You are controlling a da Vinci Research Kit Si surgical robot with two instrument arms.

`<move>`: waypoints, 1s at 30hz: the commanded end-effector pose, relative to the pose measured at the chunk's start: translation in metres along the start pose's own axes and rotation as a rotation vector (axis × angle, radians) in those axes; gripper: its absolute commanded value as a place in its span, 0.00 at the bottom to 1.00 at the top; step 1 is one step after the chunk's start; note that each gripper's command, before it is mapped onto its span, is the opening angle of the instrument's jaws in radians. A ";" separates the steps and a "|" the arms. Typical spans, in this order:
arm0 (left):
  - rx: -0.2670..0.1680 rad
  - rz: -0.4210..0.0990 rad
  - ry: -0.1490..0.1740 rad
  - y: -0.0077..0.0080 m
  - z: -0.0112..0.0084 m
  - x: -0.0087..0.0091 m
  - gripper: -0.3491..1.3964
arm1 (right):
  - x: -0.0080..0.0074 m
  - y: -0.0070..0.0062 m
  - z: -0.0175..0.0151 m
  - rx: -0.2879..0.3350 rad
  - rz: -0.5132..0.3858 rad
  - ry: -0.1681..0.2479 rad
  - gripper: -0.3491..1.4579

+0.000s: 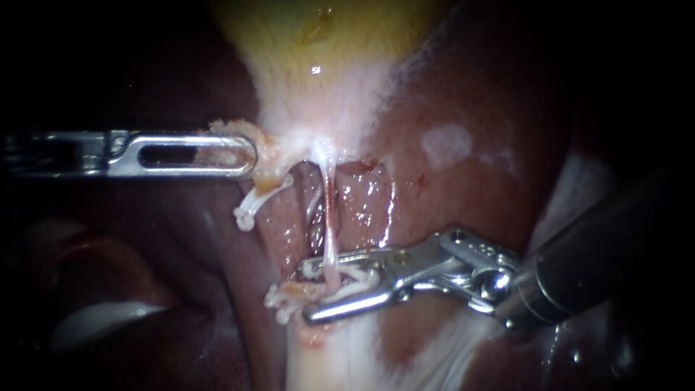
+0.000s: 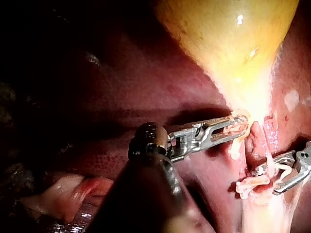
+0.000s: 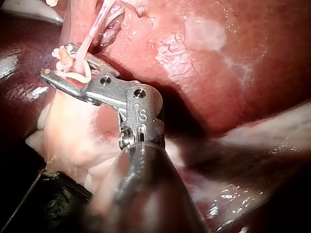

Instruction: Clipping first clip right tube

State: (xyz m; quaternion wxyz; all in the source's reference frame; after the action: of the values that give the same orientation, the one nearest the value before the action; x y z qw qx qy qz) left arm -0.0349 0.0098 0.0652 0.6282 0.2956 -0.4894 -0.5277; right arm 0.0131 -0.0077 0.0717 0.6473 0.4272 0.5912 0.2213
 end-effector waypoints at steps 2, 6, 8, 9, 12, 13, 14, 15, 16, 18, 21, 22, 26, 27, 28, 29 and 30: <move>0.000 0.000 0.000 0.0000 0.0000 0.0000 0.00 | 0.0001 0.0001 -0.0002 -0.001 0.021 0.000 0.30; 0.000 0.000 0.000 0.0000 0.0000 0.0000 0.00 | 0.0000 0.0003 -0.0007 -0.010 0.062 0.003 0.16; 0.000 0.000 0.000 0.0001 0.0000 0.0000 0.00 | 0.0000 0.0004 -0.0008 -0.010 0.080 0.003 0.12; 0.000 0.000 0.000 0.0001 0.0000 0.0000 0.00 | 0.0000 0.0005 -0.0008 -0.011 0.086 0.003 0.09; 0.000 0.000 0.000 0.0001 0.0000 0.0000 0.00 | -0.0001 0.0006 -0.0010 -0.010 0.121 0.003 0.00; 0.000 0.000 0.000 0.0001 0.0000 0.0000 0.00 | -0.0002 0.0006 -0.0010 -0.010 0.120 0.003 0.00; 0.000 0.000 0.000 0.0001 0.0000 0.0000 0.00 | -0.0003 0.0006 -0.0009 -0.016 0.120 -0.005 0.00; 0.000 0.000 0.000 0.0002 0.0000 0.0000 0.00 | -0.0003 0.0006 -0.0009 -0.028 0.120 -0.016 0.00; 0.000 0.000 0.000 0.0002 0.0000 0.0000 0.00 | -0.0005 0.0006 -0.0009 -0.037 0.119 -0.032 0.00; 0.001 0.000 0.000 0.0002 0.0000 0.0000 0.00 | -0.0006 0.0006 -0.0009 -0.040 0.119 -0.038 0.00; 0.001 0.000 0.000 0.0002 0.0000 0.0000 0.00 | -0.0006 0.0006 -0.0009 -0.042 0.119 -0.037 0.00; 0.001 0.000 0.000 0.0002 0.0000 0.0000 0.00 | -0.0005 0.0006 -0.0009 -0.042 0.119 -0.037 0.00; 0.001 0.000 0.000 0.0002 0.0000 0.0000 0.00 | -0.0005 0.0006 -0.0009 -0.042 0.119 -0.036 0.00; 0.001 0.000 0.000 0.0002 -0.0001 0.0000 0.00 | -0.0005 0.0006 -0.0009 -0.042 0.119 -0.036 0.00; 0.001 0.000 0.001 0.0002 -0.0001 0.0000 0.00 | -0.0005 0.0006 -0.0009 -0.042 0.119 -0.037 0.00; 0.001 0.000 0.001 0.0002 -0.0001 0.0000 0.00 | -0.0005 0.0006 -0.0009 -0.045 0.119 -0.035 0.00; 0.001 0.000 0.001 0.0002 -0.0001 0.0000 0.00 | -0.0005 0.0006 -0.0009 -0.045 0.119 -0.035 0.00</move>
State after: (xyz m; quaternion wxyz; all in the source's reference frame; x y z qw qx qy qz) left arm -0.0347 0.0099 0.0653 0.6283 0.2959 -0.4895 -0.5273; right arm 0.0122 -0.0076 0.0725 0.6528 0.4510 0.5479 0.2651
